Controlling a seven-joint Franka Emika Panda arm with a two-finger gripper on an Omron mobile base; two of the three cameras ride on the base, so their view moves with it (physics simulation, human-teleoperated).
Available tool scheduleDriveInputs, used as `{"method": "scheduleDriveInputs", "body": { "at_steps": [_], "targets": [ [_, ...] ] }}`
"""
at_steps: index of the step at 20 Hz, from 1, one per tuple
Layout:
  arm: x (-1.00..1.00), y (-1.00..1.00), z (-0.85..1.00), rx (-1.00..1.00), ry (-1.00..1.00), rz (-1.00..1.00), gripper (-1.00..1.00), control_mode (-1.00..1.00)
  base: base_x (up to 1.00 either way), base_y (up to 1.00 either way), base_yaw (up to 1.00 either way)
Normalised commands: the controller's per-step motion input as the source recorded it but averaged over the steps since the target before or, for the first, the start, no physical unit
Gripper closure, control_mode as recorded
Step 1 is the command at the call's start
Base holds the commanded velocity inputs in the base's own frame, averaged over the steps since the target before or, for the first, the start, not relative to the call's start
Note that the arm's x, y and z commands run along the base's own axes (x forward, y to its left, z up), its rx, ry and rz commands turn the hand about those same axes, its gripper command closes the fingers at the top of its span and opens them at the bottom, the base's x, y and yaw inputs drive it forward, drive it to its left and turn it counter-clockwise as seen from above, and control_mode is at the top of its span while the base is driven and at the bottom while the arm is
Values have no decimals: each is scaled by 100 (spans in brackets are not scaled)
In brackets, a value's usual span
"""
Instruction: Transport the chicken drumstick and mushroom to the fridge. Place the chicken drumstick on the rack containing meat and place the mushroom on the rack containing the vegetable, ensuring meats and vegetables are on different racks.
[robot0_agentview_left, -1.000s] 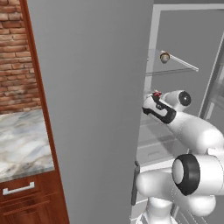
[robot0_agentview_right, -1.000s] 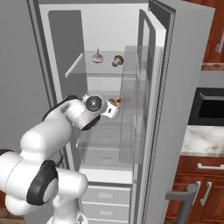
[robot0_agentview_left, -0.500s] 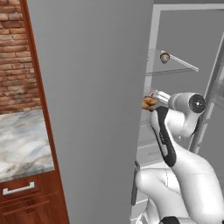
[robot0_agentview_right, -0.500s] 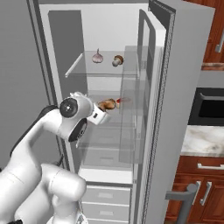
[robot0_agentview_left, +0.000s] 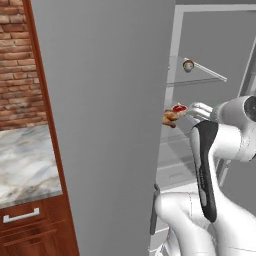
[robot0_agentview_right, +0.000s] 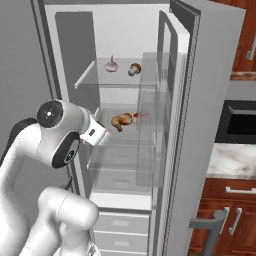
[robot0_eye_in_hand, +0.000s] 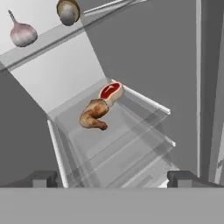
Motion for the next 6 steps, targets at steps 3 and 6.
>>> {"method": "scheduleDriveInputs", "body": {
  "at_steps": [3,6],
  "targets": [
    [-100,47,1,0,28,33,-100,-100,0,0,0],
    [-100,52,5,-6,13,33,-100,-100,0,0,0]
  ]
}}
